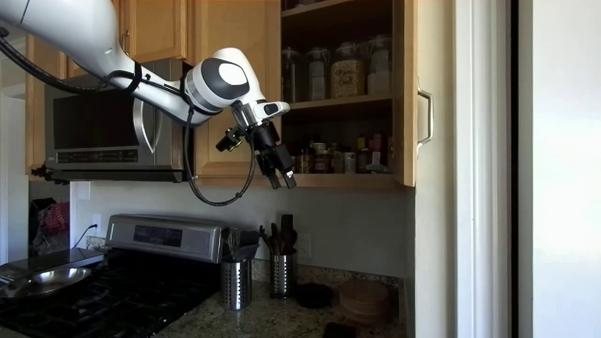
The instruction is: Open the cabinet door on the right
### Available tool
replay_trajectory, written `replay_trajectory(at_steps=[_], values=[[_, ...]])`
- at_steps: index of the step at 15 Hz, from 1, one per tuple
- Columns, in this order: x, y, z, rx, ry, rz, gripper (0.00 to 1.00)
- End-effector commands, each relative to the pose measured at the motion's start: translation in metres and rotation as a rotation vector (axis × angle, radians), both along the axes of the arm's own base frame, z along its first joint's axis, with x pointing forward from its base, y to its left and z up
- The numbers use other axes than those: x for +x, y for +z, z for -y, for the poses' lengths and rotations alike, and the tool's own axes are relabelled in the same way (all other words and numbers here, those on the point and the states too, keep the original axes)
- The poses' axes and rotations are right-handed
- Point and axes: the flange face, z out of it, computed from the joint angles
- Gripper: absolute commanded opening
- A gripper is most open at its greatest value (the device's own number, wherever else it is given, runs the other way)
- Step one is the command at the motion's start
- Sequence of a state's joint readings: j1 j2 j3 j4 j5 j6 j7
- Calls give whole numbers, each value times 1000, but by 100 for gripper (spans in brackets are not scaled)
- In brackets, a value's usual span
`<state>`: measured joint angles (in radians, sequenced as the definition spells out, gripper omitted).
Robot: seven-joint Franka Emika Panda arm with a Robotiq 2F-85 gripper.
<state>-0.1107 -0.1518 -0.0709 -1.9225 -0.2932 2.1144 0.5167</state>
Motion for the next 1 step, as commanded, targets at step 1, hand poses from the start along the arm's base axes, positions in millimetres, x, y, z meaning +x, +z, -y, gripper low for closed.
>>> replay_trajectory(at_steps=[1], values=[[0,1,0,0,0,-1,100]])
